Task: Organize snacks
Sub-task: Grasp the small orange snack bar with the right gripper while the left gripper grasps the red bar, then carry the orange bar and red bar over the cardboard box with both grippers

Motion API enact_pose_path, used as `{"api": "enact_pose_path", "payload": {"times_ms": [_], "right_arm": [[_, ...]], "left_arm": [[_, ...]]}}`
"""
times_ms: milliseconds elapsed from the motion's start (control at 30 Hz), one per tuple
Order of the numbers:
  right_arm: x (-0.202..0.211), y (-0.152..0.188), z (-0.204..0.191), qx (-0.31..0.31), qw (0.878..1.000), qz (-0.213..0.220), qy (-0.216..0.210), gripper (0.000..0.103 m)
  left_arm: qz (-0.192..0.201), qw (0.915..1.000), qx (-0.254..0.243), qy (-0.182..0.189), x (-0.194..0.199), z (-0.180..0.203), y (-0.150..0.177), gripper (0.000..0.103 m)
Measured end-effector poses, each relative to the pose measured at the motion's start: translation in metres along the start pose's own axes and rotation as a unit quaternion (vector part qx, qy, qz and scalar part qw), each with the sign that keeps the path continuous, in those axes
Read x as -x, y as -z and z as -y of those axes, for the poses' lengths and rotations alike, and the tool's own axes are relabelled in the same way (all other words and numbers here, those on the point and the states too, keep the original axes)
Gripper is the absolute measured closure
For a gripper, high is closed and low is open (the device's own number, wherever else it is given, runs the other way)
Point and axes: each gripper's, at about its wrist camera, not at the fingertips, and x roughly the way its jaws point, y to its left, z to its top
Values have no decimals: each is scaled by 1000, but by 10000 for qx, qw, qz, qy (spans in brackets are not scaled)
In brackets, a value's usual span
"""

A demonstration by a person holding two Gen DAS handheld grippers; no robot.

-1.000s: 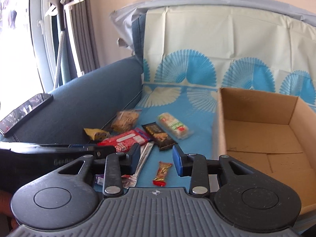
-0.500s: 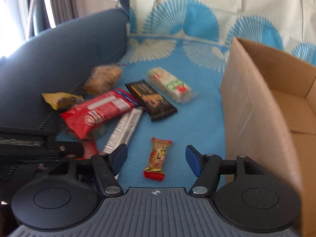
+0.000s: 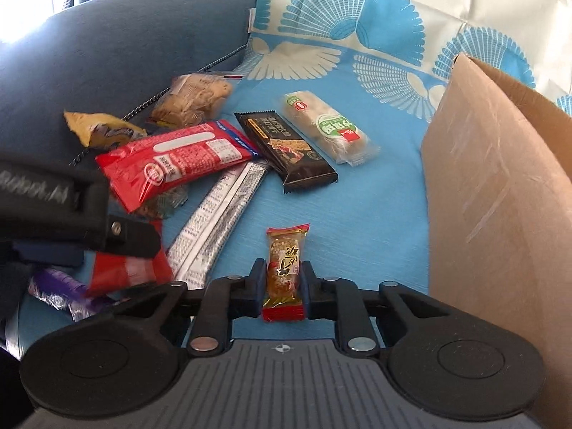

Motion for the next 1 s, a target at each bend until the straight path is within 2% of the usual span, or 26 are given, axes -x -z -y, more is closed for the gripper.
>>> {"api": "enact_pose_path", "payload": {"times_ms": [200,400,433,533,567,667,767,867,1000], "right_arm": [[22,7,-5,110,9998,-77,-177,84],[60,22,-15,274,9991,-117,-316,84],[66,25,-17,299,9990,-124,-302,84],[80,35,-21,364,9991,-133,-191,84],[83,38,-22,341,9992,-149,-141,84],[91,43,-21,226,9996,-183,-50,84],[99,45,-19,79,9998,-159,-35,84],[108,41,-20,32,10000,-88,22,84],[122,35,-21,-40,9999,106,14,84]], "left_arm": [[-71,9991,-421,-82,-2,10,0,22],[-206,9917,-1160,-525,-11,33,7,24],[-218,9895,-1295,-602,-13,36,8,25],[-162,9841,-1602,-750,-14,45,13,40],[-139,9839,-1637,-703,-13,45,15,46],[-39,9899,-1351,-417,-7,35,15,47],[-19,9964,-847,84,2,17,10,47],[-64,9974,-453,563,10,1,5,47],[42,9959,-606,669,17,3,9,47]]}}
